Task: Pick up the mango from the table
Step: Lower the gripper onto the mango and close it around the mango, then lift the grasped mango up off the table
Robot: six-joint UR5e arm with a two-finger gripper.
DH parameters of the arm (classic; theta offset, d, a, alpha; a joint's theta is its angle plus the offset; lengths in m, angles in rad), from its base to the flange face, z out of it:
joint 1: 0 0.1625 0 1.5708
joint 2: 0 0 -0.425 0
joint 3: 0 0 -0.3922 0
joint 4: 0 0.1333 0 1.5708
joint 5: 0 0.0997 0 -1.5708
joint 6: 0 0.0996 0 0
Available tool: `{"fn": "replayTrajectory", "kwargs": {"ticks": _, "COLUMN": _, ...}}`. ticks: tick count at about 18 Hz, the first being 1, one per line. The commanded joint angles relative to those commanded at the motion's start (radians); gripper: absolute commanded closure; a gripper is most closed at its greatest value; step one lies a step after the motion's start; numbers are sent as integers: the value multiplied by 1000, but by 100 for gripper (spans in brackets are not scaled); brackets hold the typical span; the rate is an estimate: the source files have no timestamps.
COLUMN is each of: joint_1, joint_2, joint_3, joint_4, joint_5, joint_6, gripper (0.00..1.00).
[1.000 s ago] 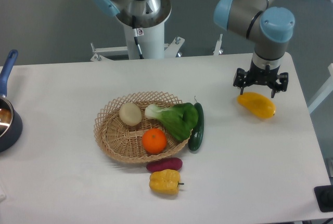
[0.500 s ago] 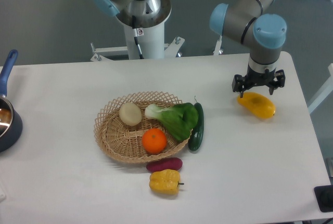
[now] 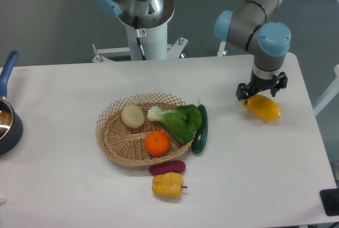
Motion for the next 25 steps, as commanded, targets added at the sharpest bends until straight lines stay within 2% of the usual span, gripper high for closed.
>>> {"fn": "replayTrajectory", "kwargs": {"ticks": 3, "joint_1": 1, "joint_2": -6, "joint_3": -3, "joint_4": 3, "joint_5": 0, "joint_6": -6, "gripper": 0}}
{"fn": "replayTrajectory", "kwargs": {"ticks": 5, "joint_1": 3, "joint_2": -9, "joint_3": 5, "joint_4": 3, "joint_5": -2, "joint_6": -56, "gripper": 0}}
{"fn": "replayTrajectory", "kwargs": {"ticks": 9, "joint_1": 2, "joint_2": -49, "joint_3": 5, "joint_4": 38, "joint_5": 8, "joint_6": -68, "gripper": 0}}
{"fn": "replayTrajectory", "kwargs": {"ticks": 12, "joint_1": -3, "joint_2": -81, "joint_3": 17, "joint_4": 40, "joint_5": 84, "joint_6": -83, "gripper": 1}}
{"fn": "replayTrajectory", "kwargs": {"ticks": 13, "joint_1": -5, "joint_2": -93, "joint_3": 23, "joint_4": 40, "joint_5": 113, "joint_6": -101, "gripper": 10}}
{"fn": "replayTrajectory", "kwargs": {"ticks": 14, "joint_1": -6, "joint_2": -100, "joint_3": 31, "joint_4": 40, "joint_5": 121, "joint_6": -115, "gripper": 23}}
{"fn": "replayTrajectory", "kwargs": {"ticks": 15, "joint_1": -6, "joint_2": -101, "joint_3": 37, "joint_4": 40, "joint_5": 121, "joint_6": -114, "gripper": 53}}
{"fn": "replayTrajectory", "kwargs": {"ticks": 16, "joint_1": -6, "joint_2": -103, "joint_3": 46, "joint_4": 40, "joint_5": 118, "joint_6": -115, "gripper": 65}}
{"fn": "replayTrajectory", "kwargs": {"ticks": 19, "joint_1": -11, "joint_2": -115, "joint_3": 64, "joint_4": 40, "joint_5": 114, "joint_6": -136, "gripper": 79}}
{"fn": "replayTrajectory", "kwargs": {"ticks": 21, "joint_1": -32, "joint_2": -120, "joint_3": 83, "joint_4": 40, "joint_5": 112, "joint_6": -140, "gripper": 80}}
{"fn": "replayTrajectory", "kwargs": {"ticks": 23, "joint_1": -37, "joint_2": -124, "joint_3": 97, "joint_4": 40, "joint_5": 112, "joint_6": -132, "gripper": 86}}
{"fn": "replayTrajectory", "kwargs": {"ticks": 25, "joint_1": -46, "joint_2": -117, "joint_3": 118, "joint_4": 40, "joint_5": 107, "joint_6": -130, "gripper": 86}}
